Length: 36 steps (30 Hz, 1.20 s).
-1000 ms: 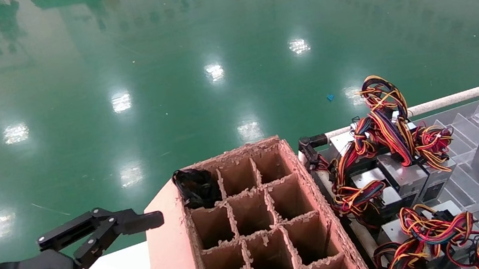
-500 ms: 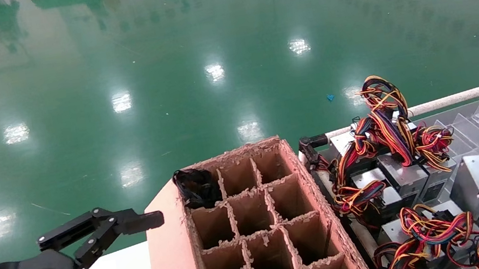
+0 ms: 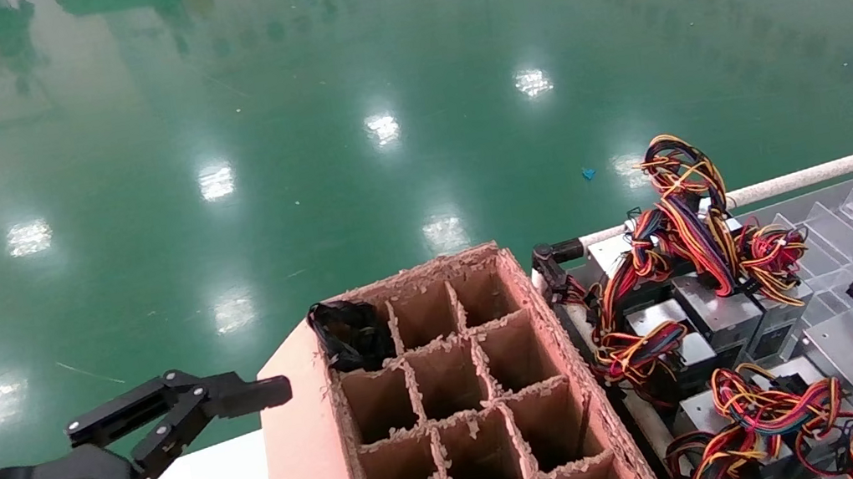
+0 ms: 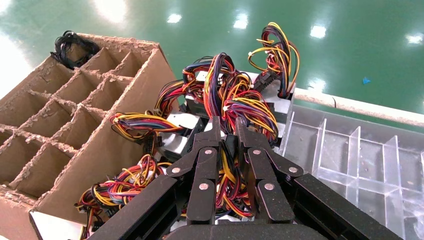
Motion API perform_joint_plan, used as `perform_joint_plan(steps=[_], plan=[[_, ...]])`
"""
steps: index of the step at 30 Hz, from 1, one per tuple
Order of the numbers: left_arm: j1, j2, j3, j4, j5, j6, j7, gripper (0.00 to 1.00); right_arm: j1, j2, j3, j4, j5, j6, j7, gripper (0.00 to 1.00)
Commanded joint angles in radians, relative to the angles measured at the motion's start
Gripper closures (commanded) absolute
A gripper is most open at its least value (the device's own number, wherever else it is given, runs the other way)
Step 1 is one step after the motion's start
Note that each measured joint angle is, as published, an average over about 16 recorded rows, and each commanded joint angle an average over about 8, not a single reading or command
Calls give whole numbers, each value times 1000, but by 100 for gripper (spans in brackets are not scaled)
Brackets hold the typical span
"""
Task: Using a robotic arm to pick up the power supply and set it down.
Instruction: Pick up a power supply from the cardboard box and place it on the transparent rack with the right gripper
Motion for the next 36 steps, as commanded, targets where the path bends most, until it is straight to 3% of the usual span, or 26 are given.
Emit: perform_joint_plan(steps=[1,18,28,36], plan=[[0,0,0,0,0,0,0,0,-10,6,-4,6,10,0,4,100],[0,0,0,0,0,0,0,0,-225,84,8,22,247,0,14,100],[0,0,0,0,0,0,0,0,-402,96,30,-14,407,2,-25,100],[0,0,0,0,0,0,0,0,-484,91,55,-32,503,7,-42,100]])
